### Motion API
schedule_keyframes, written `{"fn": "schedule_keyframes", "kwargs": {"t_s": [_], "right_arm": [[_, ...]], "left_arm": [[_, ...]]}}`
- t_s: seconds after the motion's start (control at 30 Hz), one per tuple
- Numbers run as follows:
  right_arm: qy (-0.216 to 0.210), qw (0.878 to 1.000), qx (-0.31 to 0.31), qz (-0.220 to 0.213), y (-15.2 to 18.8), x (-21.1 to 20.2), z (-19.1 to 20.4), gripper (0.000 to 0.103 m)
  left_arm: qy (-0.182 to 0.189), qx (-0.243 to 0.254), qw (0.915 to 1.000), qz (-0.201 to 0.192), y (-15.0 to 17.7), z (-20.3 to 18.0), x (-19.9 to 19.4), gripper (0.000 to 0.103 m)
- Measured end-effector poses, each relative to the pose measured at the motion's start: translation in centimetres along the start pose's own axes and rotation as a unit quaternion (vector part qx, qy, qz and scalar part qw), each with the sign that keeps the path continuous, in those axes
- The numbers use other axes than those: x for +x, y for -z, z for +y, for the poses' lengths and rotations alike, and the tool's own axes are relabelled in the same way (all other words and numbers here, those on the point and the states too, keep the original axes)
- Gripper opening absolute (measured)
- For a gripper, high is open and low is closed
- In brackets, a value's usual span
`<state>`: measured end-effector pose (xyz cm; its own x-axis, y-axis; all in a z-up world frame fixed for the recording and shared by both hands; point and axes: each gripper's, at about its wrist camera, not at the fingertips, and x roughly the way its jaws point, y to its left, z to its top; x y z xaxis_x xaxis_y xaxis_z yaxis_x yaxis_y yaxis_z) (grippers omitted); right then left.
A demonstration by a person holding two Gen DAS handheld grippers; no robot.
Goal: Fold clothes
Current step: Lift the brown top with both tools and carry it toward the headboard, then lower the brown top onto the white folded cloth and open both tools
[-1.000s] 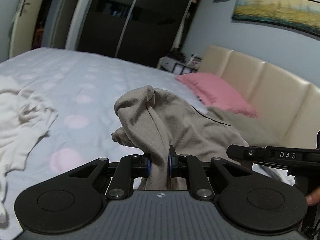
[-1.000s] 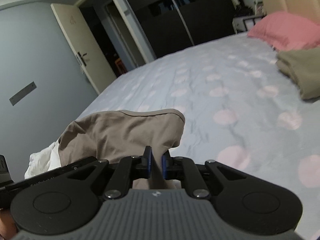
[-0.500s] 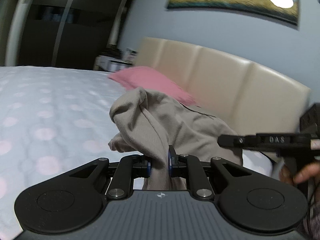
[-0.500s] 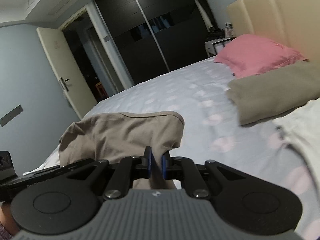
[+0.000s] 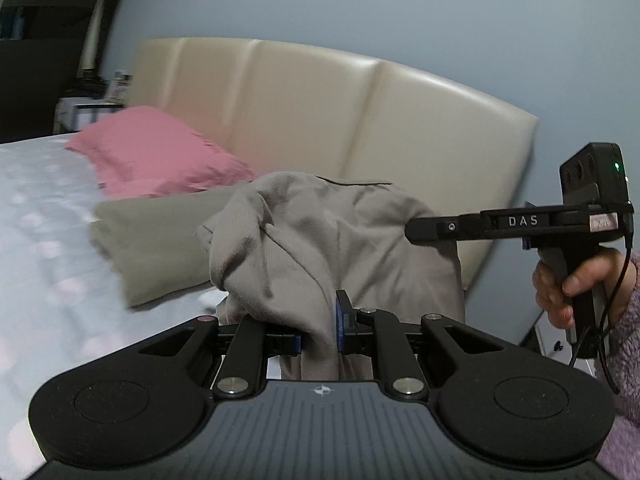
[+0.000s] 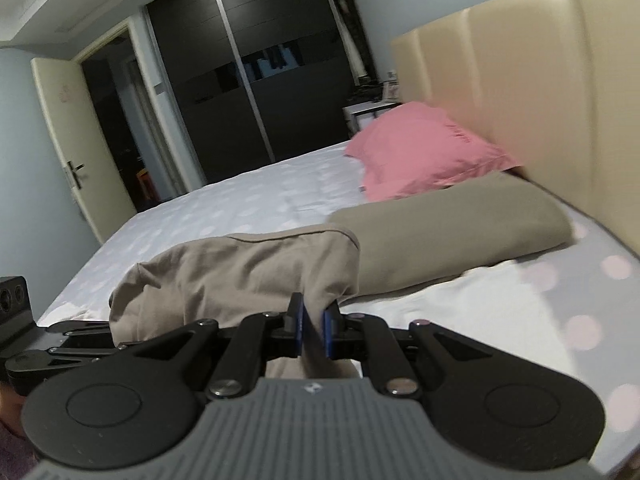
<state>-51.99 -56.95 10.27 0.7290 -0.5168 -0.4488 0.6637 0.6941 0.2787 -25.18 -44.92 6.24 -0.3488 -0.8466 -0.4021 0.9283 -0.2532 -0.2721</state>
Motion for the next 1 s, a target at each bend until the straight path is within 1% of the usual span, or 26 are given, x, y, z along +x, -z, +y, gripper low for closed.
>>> {"fn": "schedule_keyframes", "kwargs": {"t_s": [0.1, 0.23, 0.33, 0.4, 0.47, 0.6, 0.7, 0.8, 0.87, 0.93, 1.0], "right_arm": [[0.015, 1.000, -0.004, 0.004, -0.8, -0.6, -3.6, 0.011], [0.035, 0.999, -0.009, 0.024, -1.6, -0.5, -8.2, 0.011], [0.052, 0.998, -0.018, 0.041, -2.1, 0.2, -11.2, 0.011], [0.058, 0.997, -0.021, 0.053, -2.4, 1.4, -13.2, 0.011], [0.061, 0.996, -0.026, 0.064, -2.7, 3.2, -14.7, 0.011], [0.062, 0.994, -0.034, 0.082, -2.6, 8.1, -16.8, 0.011], [0.061, 0.993, -0.040, 0.089, -2.3, 11.9, -18.0, 0.011], [0.058, 0.993, -0.042, 0.095, -1.8, 15.6, -18.9, 0.011], [0.056, 0.993, -0.038, 0.099, -1.2, 17.8, -19.6, 0.011], [0.057, 0.992, -0.035, 0.106, -0.3, 19.5, -20.0, 0.011], [0.061, 0.991, -0.037, 0.112, 0.5, 20.7, -20.4, 0.011]], "left_arm": [[0.019, 0.011, 0.9997, 0.008, 0.0, -1.8, 3.4, 0.012], [0.046, 0.016, 0.9984, 0.028, 0.3, -2.9, 8.1, 0.012], [0.055, 0.035, 0.9968, 0.046, 0.8, -3.6, 11.8, 0.012], [0.054, 0.048, 0.9960, 0.053, 1.0, -3.5, 14.1, 0.012], [0.047, 0.055, 0.9954, 0.063, 1.1, -2.6, 16.1, 0.012], [0.028, 0.069, 0.9934, 0.087, 1.1, 0.7, 20.0, 0.012], [0.024, 0.085, 0.9905, 0.105, 1.4, 3.2, 22.3, 0.013], [0.020, 0.082, 0.9883, 0.127, 1.8, 5.5, 24.8, 0.015], [0.016, 0.073, 0.9880, 0.135, 2.1, 6.7, 25.7, 0.019], [0.016, 0.072, 0.9873, 0.140, 2.5, 7.4, 26.1, 0.021], [0.007, 0.076, 0.9873, 0.139, 2.4, 8.0, 26.3, 0.027]]}}
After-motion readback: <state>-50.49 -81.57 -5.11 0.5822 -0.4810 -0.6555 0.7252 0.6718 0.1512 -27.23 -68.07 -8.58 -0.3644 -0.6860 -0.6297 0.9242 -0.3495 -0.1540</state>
